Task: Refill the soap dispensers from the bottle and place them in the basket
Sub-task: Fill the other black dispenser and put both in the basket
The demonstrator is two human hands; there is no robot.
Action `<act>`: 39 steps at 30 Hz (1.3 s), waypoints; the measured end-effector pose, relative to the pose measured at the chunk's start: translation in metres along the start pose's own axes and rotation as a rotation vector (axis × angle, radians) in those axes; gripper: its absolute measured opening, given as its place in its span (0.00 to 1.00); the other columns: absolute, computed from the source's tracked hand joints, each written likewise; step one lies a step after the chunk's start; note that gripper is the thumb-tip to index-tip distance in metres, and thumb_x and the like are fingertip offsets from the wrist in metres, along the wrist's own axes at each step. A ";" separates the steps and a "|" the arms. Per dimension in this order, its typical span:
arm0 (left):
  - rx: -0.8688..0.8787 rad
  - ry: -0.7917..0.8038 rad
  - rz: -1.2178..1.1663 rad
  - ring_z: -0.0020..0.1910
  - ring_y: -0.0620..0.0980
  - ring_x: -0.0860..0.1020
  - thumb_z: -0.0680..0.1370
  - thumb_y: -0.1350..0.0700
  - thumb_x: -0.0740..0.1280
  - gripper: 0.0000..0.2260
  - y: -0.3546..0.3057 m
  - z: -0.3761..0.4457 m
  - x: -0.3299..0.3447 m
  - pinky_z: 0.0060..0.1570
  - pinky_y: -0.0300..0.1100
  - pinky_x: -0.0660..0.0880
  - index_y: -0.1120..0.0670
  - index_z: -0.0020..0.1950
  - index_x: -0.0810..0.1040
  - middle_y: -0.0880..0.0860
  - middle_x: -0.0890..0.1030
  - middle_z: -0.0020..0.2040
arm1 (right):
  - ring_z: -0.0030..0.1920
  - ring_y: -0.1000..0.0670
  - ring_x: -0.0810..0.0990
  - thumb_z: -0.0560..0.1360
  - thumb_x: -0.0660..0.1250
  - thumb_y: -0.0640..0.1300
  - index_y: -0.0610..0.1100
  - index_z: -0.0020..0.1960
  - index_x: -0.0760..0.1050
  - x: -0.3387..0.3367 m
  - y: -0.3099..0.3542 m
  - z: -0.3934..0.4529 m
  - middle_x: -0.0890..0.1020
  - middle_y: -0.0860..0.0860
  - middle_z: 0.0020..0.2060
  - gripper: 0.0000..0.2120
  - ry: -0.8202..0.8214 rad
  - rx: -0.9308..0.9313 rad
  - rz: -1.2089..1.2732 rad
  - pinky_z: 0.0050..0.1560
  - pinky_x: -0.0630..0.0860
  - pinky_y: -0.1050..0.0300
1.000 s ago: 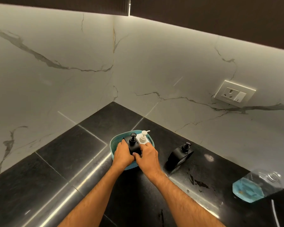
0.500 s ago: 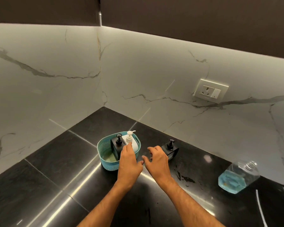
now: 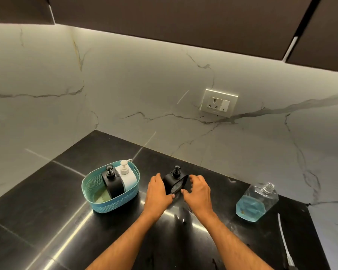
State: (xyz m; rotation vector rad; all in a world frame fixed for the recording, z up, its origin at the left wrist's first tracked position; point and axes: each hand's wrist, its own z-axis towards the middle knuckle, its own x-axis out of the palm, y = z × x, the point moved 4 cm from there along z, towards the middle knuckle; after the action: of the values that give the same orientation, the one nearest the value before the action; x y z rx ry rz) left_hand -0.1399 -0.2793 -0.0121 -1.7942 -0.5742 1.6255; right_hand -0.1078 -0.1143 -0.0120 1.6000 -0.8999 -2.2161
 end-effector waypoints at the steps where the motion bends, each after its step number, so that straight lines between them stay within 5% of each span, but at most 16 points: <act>1: -0.007 0.009 0.003 0.75 0.57 0.67 0.71 0.50 0.80 0.44 -0.002 0.005 0.004 0.72 0.46 0.66 0.61 0.79 0.60 0.58 0.68 0.75 | 0.52 0.50 0.78 0.68 0.80 0.42 0.41 0.68 0.75 0.001 -0.006 0.006 0.76 0.50 0.53 0.31 0.020 0.015 -0.006 0.55 0.80 0.54; 4: -0.020 0.028 0.009 0.74 0.57 0.68 0.70 0.49 0.81 0.45 -0.004 0.018 0.012 0.72 0.46 0.67 0.60 0.78 0.60 0.58 0.68 0.74 | 0.68 0.48 0.73 0.69 0.79 0.41 0.42 0.77 0.66 0.008 -0.017 0.026 0.73 0.48 0.66 0.41 0.127 0.040 0.004 0.69 0.72 0.54; 8: -0.038 0.046 -0.002 0.75 0.57 0.68 0.70 0.49 0.81 0.46 -0.002 0.033 0.020 0.73 0.47 0.66 0.60 0.79 0.60 0.58 0.68 0.75 | 0.75 0.49 0.65 0.69 0.75 0.35 0.45 0.80 0.61 0.020 -0.017 0.047 0.67 0.50 0.74 0.43 0.262 -0.004 0.081 0.74 0.65 0.56; 15: 0.003 0.036 -0.088 0.53 0.48 0.78 0.69 0.50 0.80 0.23 0.007 0.042 0.028 0.51 0.40 0.73 0.51 0.59 0.75 0.47 0.78 0.54 | 0.68 0.51 0.72 0.70 0.69 0.31 0.49 0.73 0.71 0.032 -0.017 0.052 0.75 0.53 0.65 0.34 0.222 -0.080 0.142 0.72 0.71 0.50; 28: 0.147 0.010 -0.209 0.44 0.41 0.79 0.62 0.49 0.74 0.19 -0.003 0.005 0.012 0.43 0.39 0.76 0.49 0.51 0.78 0.44 0.81 0.45 | 0.57 0.57 0.78 0.68 0.75 0.35 0.51 0.63 0.80 -0.006 -0.008 -0.013 0.78 0.59 0.56 0.26 -0.048 -0.069 0.145 0.59 0.78 0.58; 34: 0.278 0.010 -0.240 0.43 0.42 0.79 0.64 0.56 0.77 0.15 -0.017 -0.025 -0.004 0.40 0.36 0.76 0.47 0.48 0.78 0.42 0.81 0.42 | 0.56 0.57 0.80 0.68 0.77 0.36 0.53 0.62 0.80 -0.038 0.003 -0.058 0.78 0.61 0.55 0.26 -0.113 -0.040 0.207 0.50 0.81 0.61; 39: 0.333 -0.002 -0.273 0.43 0.42 0.80 0.64 0.56 0.78 0.15 -0.020 -0.046 -0.010 0.41 0.35 0.77 0.46 0.47 0.79 0.41 0.82 0.41 | 0.55 0.60 0.79 0.64 0.77 0.45 0.53 0.58 0.81 -0.057 0.021 -0.081 0.78 0.63 0.53 0.22 -0.152 -0.054 0.214 0.53 0.79 0.63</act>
State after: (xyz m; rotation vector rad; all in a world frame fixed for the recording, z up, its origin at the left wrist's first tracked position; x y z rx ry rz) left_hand -0.0944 -0.2798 0.0108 -1.4059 -0.4917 1.4393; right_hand -0.0157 -0.1261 0.0280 1.2610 -0.9922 -2.2122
